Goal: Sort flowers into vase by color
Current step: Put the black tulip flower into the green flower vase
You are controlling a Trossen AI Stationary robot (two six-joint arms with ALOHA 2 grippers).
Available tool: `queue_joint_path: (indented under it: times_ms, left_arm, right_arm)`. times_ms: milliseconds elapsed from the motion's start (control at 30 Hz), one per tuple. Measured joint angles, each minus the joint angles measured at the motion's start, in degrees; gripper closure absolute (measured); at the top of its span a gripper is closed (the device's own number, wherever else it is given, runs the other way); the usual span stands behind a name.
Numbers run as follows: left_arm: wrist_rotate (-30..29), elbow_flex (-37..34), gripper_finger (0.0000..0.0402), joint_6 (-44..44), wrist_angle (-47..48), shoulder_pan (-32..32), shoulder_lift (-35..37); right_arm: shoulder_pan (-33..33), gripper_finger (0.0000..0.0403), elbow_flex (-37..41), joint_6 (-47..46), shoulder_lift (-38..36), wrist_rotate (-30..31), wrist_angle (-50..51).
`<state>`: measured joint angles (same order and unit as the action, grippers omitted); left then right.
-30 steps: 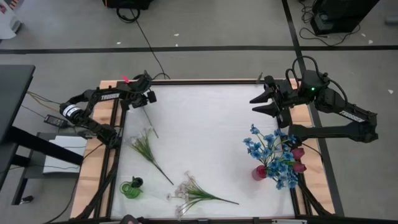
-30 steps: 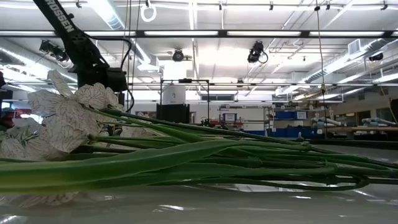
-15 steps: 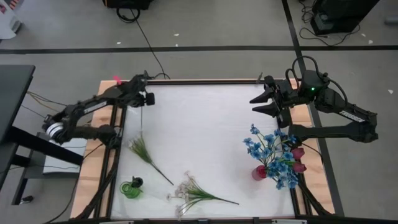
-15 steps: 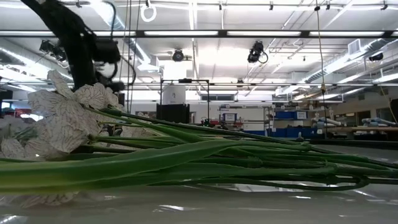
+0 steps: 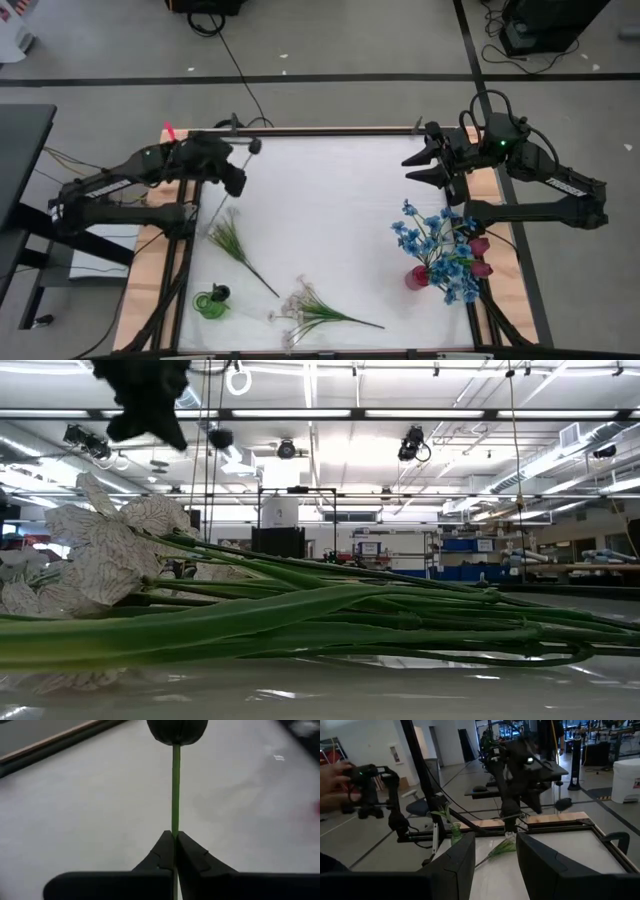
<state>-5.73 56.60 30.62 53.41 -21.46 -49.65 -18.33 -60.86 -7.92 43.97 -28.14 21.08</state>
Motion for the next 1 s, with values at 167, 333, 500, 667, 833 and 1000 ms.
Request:
queue_joint_path:
  times_ms: [167,333,500,667,833,1000]
  left_arm:
    - [0.0,4.4,0.0395,0.1,-0.2,8.0,1.6]
    - [-0.9,5.1,0.0394,-8.3,0.3,12.9,6.4]
    - [-1.4,5.1,0.0393,-15.5,1.8,15.8,15.5]
    - [4.9,5.2,0.0392,-19.3,5.7,18.8,27.0]
    - [15.4,4.3,0.0392,-24.7,5.7,19.5,34.7]
    - [29.6,-0.3,0.0391,-29.2,-0.3,19.5,39.1]
  right_arm:
    - [0.0,0.0252,0.0,0.0,0.0,0.0,0.0]
    - [0.0,0.0252,0.0,0.0,0.0,0.0,0.0]
    - [0.0,0.0252,0.0,0.0,0.0,0.0,0.0]
    - [0.0,0.0252,0.0,0.0,0.0,0.0,0.0]
    - [0.0,0.0252,0.0,0.0,0.0,0.0,0.0]
    - [0.0,0.0252,0.0,0.0,0.0,0.0,0.0]
